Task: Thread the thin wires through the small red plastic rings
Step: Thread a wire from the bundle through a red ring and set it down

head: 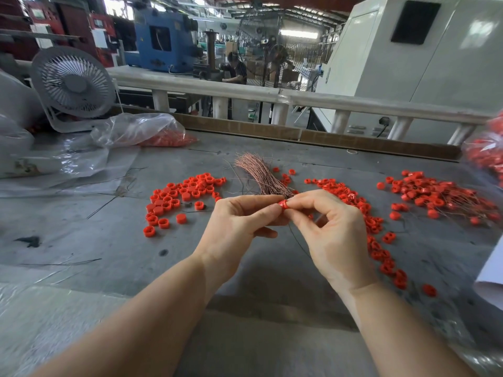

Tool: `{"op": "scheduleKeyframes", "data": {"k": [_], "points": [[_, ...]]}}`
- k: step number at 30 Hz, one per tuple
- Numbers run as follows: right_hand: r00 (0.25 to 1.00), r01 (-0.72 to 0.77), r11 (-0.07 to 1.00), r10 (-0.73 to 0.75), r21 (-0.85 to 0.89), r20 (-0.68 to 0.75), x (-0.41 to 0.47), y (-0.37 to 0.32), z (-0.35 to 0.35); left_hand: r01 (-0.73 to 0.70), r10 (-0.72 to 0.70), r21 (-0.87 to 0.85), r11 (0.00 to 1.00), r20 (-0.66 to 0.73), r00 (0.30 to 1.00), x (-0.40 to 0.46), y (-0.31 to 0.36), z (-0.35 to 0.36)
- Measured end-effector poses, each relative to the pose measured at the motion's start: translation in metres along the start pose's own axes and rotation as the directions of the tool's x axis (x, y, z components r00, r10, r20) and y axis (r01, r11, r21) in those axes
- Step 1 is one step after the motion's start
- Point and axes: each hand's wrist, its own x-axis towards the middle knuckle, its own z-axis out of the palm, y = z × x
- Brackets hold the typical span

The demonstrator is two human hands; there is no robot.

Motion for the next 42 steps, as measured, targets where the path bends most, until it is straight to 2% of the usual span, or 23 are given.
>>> {"op": "scheduleKeyframes", "data": {"k": [7,16,42], "points": [[0.999,0.005,1.000,-0.005,0.002,0.035,-0.0007,0.0004,0.0010,0.004,-0.004,0.006,1.000,-0.029,1.000,0.0003,-0.0006,0.0000],[1.000,-0.003,1.000,0.003,0.001,0.006,-0.0005,0.0017,0.0012,0.018,-0.018,-0.012,1.000,0.003,1.000,0.0015,-0.0013,-0.0003],[0.999,-0.024,1.000,0.024,-0.002,0.037,0.0001,-0.0017,-0.0006,0.038,-0.037,-0.071,0.997,0.012,0.999,0.0026,-0.0031,-0.0018]]}}
